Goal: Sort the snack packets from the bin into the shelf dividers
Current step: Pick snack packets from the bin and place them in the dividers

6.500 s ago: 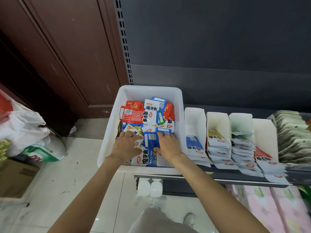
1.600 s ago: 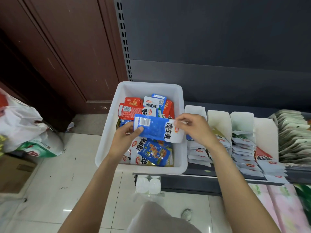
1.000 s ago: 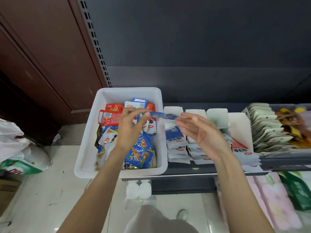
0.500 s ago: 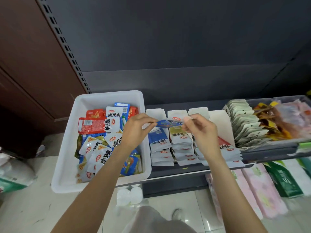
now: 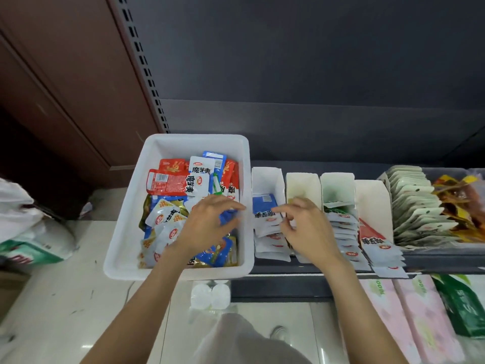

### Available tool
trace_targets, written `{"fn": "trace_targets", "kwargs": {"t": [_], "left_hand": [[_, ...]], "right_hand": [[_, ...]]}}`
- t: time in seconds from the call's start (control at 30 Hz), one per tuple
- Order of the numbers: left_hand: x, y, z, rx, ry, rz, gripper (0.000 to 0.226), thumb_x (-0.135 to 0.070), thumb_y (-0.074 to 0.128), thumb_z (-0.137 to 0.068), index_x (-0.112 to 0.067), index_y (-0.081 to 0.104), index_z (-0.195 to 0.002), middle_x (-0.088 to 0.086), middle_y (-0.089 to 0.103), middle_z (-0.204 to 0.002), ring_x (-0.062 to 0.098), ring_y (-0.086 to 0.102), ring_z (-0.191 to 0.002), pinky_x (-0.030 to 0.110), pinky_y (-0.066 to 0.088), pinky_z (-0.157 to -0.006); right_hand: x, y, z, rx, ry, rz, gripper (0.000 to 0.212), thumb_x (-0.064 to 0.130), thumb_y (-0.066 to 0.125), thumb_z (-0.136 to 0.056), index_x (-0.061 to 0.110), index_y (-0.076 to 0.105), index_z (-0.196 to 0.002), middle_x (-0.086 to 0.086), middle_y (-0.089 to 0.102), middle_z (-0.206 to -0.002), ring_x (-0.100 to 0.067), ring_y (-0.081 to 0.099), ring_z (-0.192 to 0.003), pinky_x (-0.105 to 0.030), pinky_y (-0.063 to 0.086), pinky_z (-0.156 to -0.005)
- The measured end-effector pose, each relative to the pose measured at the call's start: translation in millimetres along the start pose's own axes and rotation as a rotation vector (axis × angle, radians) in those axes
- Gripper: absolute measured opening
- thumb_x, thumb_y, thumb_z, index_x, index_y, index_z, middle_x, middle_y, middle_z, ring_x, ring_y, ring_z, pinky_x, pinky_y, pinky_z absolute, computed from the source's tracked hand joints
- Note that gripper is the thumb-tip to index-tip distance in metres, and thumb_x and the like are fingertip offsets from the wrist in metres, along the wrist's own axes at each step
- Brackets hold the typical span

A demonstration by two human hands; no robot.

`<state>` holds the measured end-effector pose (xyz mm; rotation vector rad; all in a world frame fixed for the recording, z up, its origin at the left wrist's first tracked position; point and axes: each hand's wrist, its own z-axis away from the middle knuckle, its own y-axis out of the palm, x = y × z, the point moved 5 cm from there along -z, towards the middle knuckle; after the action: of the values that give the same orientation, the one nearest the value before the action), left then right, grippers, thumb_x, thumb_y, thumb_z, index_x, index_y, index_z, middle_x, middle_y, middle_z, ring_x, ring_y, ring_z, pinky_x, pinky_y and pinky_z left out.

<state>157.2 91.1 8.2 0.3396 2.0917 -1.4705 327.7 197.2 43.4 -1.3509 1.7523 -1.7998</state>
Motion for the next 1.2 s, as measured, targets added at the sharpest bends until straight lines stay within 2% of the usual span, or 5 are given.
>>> {"fn": "trace_targets", "kwargs": {"t": [0.17,0.53,0.77,0.93,1.2], "left_hand": [[39.1,-48.1,38.8,-0.203,-0.215,-0.067,0.021,-0.019,0.073,-0.081,-0.019,0.068,-0.102,-0.01,0.07,-0.086,0.002,0.06,-0.077,0.015,0.047,-0.067],[95.9,-29.0,67.6,0.212,-0.543,-0.261,0.064,-0.037,0.073,-0.077,-0.026,0.045,-0.134,-0.001,0.045,-0.134,0.019,0.037,-0.126,0.034,0.041,-0.1],[76.4,-57.9,68.7,-0.312,-0.611,0.309,0.05,-0.024,0.07,-0.083,-0.019,0.049,-0.129,-0.005,0.053,-0.12,0.009,0.055,-0.101,0.015,0.047,-0.076],[33.3,-44.7,56.7,-0.091,-0.605,0.814,0.016,-0.013,0.065,-0.086,-0.015,0.062,-0.102,-0.006,0.068,-0.093,0.001,0.065,-0.084,0.013,0.052,-0.065],[-14.8,-28.4,23.1,0.067,-0.317,0.627,0.016,-0.009,0.068,-0.084,-0.021,0.066,-0.094,-0.007,0.07,-0.085,-0.001,0.065,-0.074,0.013,0.05,-0.07]], "right_hand": [[43.2,1.4,-12.7,-0.015,-0.048,-0.262,0.02,0.008,0.06,-0.088,0.018,0.072,-0.101,0.008,0.057,-0.089,0.002,0.049,-0.07,-0.003,0.036,-0.069],[112.7,139.8,-36.5,0.593,-0.047,0.236,0.056,0.04,0.068,-0.083,0.008,0.044,-0.122,-0.01,0.057,-0.116,-0.029,0.058,-0.103,-0.035,0.043,-0.069],[90.6,109.0,-34.1,0.269,0.237,-0.432,0.01,0.021,0.064,-0.089,0.012,0.062,-0.091,0.006,0.067,-0.083,-0.011,0.063,-0.075,-0.027,0.05,-0.067],[76.8,73.4,-11.3,0.179,0.462,-1.071,0.012,0.013,0.065,-0.087,0.01,0.061,-0.098,0.003,0.07,-0.086,-0.006,0.069,-0.073,-0.021,0.054,-0.056],[25.6,-1.8,-3.4,-0.17,0.378,-1.026,0.039,0.002,0.068,-0.083,0.021,0.052,-0.113,-0.002,0.07,-0.093,-0.004,0.066,-0.071,-0.021,0.052,-0.056]]}}
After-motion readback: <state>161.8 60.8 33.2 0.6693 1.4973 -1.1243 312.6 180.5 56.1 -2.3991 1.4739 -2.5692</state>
